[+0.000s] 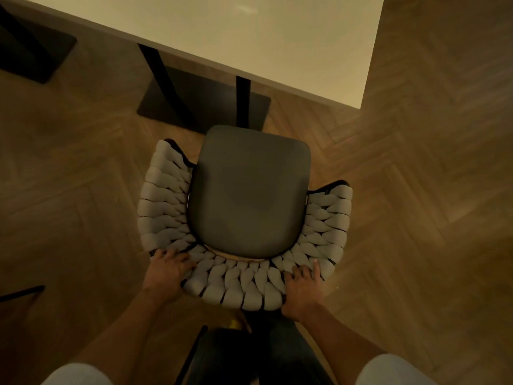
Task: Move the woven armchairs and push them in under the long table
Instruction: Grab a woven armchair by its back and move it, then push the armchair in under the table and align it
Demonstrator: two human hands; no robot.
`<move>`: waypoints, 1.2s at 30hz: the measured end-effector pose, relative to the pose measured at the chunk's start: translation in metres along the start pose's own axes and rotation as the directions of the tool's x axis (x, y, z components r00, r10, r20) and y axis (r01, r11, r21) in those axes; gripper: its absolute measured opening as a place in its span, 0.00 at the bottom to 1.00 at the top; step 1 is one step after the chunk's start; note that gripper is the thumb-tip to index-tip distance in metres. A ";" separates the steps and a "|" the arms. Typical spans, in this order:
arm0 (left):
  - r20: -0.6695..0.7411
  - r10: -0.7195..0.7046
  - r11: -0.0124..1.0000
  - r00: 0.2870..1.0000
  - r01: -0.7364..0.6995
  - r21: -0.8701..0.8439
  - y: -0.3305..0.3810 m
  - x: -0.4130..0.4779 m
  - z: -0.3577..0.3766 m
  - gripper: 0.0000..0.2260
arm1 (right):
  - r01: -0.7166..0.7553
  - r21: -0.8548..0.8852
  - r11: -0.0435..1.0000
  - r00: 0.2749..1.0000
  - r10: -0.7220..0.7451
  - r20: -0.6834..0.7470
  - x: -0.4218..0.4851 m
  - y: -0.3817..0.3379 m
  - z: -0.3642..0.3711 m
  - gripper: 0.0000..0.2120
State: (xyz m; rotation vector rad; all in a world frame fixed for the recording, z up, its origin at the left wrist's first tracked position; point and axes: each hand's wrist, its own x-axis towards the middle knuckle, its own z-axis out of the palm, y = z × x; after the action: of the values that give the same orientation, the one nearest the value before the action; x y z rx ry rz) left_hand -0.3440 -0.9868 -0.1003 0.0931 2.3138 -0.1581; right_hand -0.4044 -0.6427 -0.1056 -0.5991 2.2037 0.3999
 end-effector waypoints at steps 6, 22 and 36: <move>0.004 0.024 0.997 1.000 -0.024 0.070 -0.052 0.020 -0.012 0.27 | -0.043 0.026 0.999 0.999 0.042 0.025 0.023 -0.035 -0.029 0.41; -0.091 0.122 0.992 0.988 -0.124 -0.013 -0.108 0.036 -0.034 0.28 | -0.065 0.172 0.983 0.993 0.048 0.104 0.039 -0.097 -0.089 0.41; -0.199 -0.314 0.754 0.928 0.117 -0.646 -0.067 -0.071 0.011 0.36 | 0.350 0.311 0.883 0.912 -0.397 0.099 0.074 -0.141 -0.199 0.33</move>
State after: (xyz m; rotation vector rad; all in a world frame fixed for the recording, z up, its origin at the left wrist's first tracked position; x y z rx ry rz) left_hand -0.2956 -1.0556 -0.0497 -0.5344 2.5476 0.5583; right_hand -0.4942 -0.8748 -0.0497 -0.7826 1.8868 -0.0756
